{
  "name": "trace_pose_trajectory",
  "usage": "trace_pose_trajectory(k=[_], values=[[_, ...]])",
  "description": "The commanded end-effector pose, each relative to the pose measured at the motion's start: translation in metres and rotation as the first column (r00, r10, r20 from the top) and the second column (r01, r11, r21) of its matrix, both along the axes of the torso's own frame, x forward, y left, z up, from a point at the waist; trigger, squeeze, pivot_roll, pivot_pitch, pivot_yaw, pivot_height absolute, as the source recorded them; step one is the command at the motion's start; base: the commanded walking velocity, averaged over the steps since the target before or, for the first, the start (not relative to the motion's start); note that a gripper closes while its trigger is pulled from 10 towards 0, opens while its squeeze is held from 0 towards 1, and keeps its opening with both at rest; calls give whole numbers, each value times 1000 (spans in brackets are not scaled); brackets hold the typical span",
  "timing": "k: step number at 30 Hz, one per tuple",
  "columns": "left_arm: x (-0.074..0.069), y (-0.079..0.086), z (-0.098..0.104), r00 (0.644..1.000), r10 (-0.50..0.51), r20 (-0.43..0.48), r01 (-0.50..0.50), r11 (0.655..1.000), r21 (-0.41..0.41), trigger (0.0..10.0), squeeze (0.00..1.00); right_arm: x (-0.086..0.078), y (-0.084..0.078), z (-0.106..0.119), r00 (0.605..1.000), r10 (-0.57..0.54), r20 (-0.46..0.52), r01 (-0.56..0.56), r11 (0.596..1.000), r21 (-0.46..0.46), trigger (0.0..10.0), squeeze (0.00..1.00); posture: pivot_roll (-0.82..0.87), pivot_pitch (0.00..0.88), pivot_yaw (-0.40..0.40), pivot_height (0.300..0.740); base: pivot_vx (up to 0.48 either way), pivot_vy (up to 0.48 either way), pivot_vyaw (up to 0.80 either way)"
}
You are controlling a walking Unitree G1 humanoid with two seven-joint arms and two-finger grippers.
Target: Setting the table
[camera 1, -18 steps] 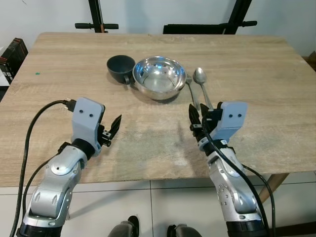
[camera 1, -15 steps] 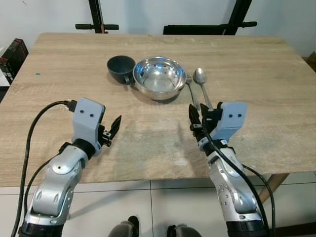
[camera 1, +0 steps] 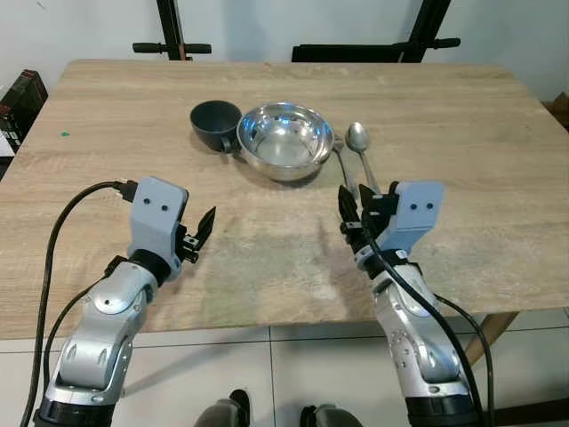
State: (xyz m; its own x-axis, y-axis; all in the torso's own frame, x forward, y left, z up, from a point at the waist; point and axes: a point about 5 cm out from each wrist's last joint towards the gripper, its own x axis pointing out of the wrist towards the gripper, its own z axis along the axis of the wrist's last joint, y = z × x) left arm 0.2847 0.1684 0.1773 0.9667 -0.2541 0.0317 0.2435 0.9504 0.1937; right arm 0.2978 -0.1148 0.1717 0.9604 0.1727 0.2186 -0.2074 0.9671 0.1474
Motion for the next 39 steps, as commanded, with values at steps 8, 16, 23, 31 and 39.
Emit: trace_pose_trajectory(k=[8, 16, 23, 31, 39], values=[[-2, 2, -3, 1000, 0, -9, 0, 1000, 5, 10000, 0, 0, -1, -9, 999, -12, -32, 12, 1000, 3, 10000, 0, -63, 64, 45, 740, -287, 0, 0], [1, 1, -3, 1000, -7, -9, 7, 1000, 1, 10000, 0, -1, -1, -10, 999, -18, -38, 18, 1000, 0, 10000, 0, -77, 72, 45, 740, -304, 0, 0], [1, -2, -3, 1000, -13, -11, 13, 1000, -3, 10000, 0, -4, -3, -11, 999, -19, -42, 19, 1000, -5, 10000, 0, -77, 82, 49, 740, -305, 0, 0], [1, -3, -3, 1000, -18, -16, 18, 1000, -3, 10000, 0, -4, -4, -12, 999, -27, -46, 27, 1000, -6, 10000, 0, -83, 87, 49, 740, -304, 0, 0], [0, -5, -4, 1000, -24, -18, 24, 1000, -5, 10000, 0, -5, -4, -12, 998, -29, -48, 29, 1000, -6, 10000, 0, -85, 91, 48, 740, -305, 0, 0]])
